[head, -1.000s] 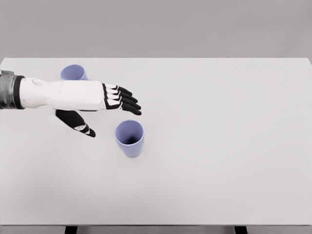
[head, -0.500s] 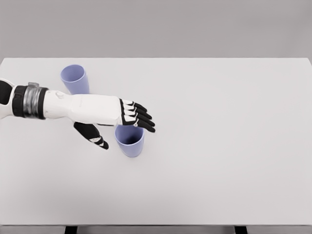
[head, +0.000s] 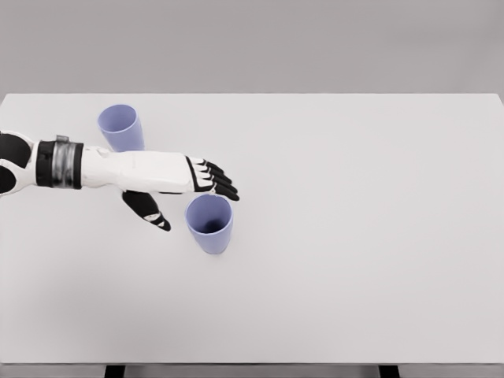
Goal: Place the right cup on the left cup with left arm
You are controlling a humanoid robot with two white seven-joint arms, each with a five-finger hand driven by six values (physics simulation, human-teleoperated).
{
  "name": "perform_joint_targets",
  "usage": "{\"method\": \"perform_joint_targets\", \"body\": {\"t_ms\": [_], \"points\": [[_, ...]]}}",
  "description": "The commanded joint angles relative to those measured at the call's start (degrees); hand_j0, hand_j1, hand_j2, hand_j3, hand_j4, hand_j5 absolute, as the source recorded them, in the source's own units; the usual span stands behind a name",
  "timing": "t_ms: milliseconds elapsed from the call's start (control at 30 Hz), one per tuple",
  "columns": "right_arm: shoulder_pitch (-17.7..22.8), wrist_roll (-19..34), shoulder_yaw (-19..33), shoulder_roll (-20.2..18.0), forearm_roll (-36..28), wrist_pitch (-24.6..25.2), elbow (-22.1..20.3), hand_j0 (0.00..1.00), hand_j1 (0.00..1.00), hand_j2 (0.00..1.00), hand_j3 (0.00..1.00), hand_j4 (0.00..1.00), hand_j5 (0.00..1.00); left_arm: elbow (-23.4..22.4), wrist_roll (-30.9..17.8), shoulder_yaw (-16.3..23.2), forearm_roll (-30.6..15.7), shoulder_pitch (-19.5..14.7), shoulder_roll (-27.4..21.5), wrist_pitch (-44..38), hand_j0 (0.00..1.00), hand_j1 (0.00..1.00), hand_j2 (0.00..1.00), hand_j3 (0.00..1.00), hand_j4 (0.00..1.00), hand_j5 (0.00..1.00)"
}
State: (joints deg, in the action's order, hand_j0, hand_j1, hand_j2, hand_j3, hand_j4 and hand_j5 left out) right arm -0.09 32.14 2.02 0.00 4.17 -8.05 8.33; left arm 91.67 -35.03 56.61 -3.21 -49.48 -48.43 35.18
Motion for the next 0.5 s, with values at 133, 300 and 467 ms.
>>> {"method": "perform_joint_targets", "body": {"t_ms": [133, 300, 467], "points": [[0.0, 0.11, 0.0, 0.0, 0.05, -0.03, 0.02, 1.0, 1.0, 1.0, 1.0, 1.0, 1.0, -0.79, 0.03, -0.18, 0.13, 0.18, 1.84, -0.18, 1.0, 1.0, 1.0, 1.0, 1.0, 1.0], [-0.09, 0.02, 0.0, 0.0, 0.14, -0.03, 0.02, 1.0, 1.0, 1.0, 1.0, 1.0, 1.0, -0.7, 0.03, -0.18, 0.13, 0.18, 1.76, -0.18, 1.0, 1.0, 1.0, 1.0, 1.0, 1.0], [-0.09, 0.02, 0.0, 0.0, 0.05, -0.03, 0.02, 1.0, 1.0, 1.0, 1.0, 1.0, 1.0, -0.79, 0.03, -0.27, 0.22, 0.18, 1.76, -0.18, 1.0, 1.0, 1.0, 1.0, 1.0, 1.0]]}}
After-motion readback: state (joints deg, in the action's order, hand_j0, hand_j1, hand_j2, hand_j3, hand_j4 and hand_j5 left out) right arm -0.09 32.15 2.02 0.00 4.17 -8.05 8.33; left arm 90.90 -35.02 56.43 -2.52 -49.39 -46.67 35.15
